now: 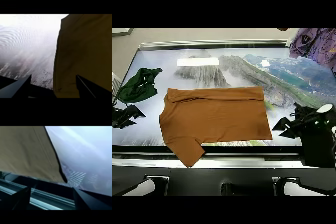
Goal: Fold the clothes and pants, and hang the long-sleeved shirts on hangers.
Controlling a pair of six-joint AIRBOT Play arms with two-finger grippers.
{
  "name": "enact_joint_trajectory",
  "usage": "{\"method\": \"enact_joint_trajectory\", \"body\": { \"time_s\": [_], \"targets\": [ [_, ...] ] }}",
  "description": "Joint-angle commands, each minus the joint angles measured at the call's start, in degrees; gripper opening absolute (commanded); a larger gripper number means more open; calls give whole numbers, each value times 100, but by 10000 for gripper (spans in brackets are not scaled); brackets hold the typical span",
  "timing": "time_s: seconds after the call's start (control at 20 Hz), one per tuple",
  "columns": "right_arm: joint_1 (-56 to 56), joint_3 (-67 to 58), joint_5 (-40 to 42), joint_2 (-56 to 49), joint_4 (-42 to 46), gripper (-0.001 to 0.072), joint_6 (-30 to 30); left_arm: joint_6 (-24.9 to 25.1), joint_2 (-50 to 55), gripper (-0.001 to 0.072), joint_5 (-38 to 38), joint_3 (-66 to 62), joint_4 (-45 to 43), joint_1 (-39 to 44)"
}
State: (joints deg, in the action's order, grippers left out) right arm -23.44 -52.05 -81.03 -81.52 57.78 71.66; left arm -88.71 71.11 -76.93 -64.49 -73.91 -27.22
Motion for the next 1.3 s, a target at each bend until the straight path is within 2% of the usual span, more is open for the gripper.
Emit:
{"method": "enact_joint_trajectory", "body": {
  "time_s": [0.0,0.35,0.55,0.65,0.7,0.75,0.8,0.95,1.05,1.25],
  "targets": [
    [-24,603,590,55,-367,594,-485,2,-63,633,4,105,-2,-20],
    [-22,1010,944,26,-529,593,-807,-44,-63,635,-2,105,-2,-20],
    [-22,1392,1029,26,-1040,561,-1040,-876,-63,638,-24,105,0,-22],
    [-24,1408,1080,26,-1073,389,-1064,-883,-63,638,-79,105,39,-48],
    [-22,1408,1086,26,-1106,279,-1117,-848,-63,638,-111,107,70,-107],
    [-24,1408,1104,26,-1137,178,-1119,-699,-70,638,-107,138,184,-201],
    [-24,1408,1113,26,-1167,45,-1128,-461,-70,638,-96,221,385,-343],
    [-24,1408,1143,33,-1191,29,-1123,619,-70,638,57,955,1416,-920],
    [-24,1405,1130,66,-1191,29,-1121,1231,-70,638,219,1567,1810,-1104],
    [-24,1403,1102,157,-1196,28,-920,1681,-68,638,649,2514,2004,-1113]
  ]
}}
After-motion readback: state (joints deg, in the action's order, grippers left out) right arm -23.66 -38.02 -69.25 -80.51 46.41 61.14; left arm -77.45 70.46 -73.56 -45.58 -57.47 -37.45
